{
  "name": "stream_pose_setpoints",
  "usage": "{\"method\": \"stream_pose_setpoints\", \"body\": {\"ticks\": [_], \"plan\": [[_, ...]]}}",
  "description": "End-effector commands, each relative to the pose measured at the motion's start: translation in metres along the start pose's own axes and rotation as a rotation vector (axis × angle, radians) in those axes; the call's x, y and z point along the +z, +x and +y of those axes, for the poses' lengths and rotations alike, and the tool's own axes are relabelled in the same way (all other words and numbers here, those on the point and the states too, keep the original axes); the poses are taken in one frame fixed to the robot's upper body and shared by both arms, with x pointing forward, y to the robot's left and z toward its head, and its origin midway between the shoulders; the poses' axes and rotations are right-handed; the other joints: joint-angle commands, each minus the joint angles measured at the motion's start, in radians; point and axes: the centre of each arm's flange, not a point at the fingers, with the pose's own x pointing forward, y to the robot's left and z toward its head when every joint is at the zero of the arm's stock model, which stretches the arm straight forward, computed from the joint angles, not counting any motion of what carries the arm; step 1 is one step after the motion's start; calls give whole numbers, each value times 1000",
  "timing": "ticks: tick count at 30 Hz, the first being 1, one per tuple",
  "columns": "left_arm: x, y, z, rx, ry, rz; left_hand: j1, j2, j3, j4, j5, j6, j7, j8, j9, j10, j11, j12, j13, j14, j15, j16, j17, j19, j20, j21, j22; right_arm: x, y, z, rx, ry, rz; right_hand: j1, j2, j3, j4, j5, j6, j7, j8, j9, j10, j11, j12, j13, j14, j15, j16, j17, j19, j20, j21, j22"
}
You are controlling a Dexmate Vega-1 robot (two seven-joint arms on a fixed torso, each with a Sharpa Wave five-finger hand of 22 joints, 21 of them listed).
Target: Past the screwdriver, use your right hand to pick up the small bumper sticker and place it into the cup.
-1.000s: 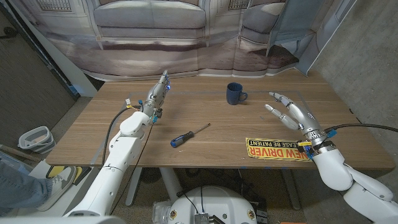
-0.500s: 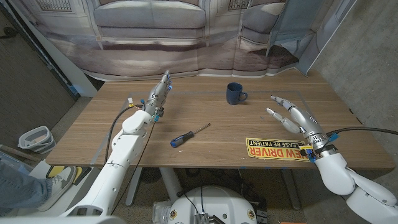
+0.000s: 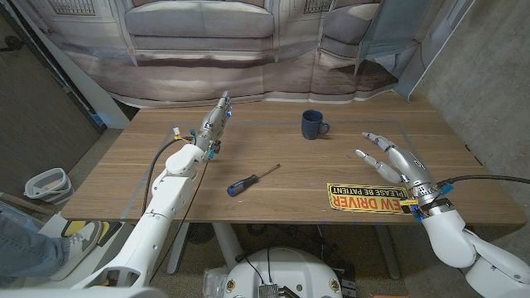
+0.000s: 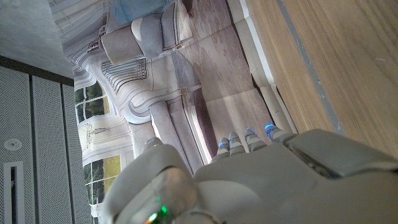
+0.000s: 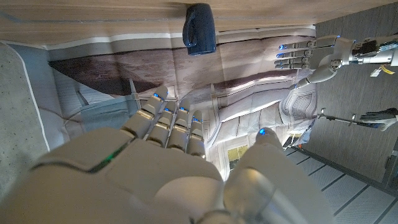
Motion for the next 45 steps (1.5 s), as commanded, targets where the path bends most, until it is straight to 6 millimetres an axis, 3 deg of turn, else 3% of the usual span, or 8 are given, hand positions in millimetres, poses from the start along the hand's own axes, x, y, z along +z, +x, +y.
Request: {"method": "stream_pose_setpoints", "body": {"ticks": [1,45], "plan": [[0,0,-3,-8,2,4,12,-1,-10,2,2,7,2,-3,3,1,1,-1,5,0,2,-4,6,-2,3,0,2,2,-13,5,5,-17,8,15,3,2,-9,8,12,-1,7,4,13,-3,5,4,10,-22,4,2,15,-30,-3,4],[4,6,-16,-28,11,5,16,3,-19,2,1,7,2,-5,3,-1,1,-3,5,-2,2,-4,6,-6,6,0,2,2,-37,14,66,-207,-29,44,2,3,-30,36,69,-45,18,5,67,-24,16,7,68,-54,8,2,40,-40,-14,6]]}}
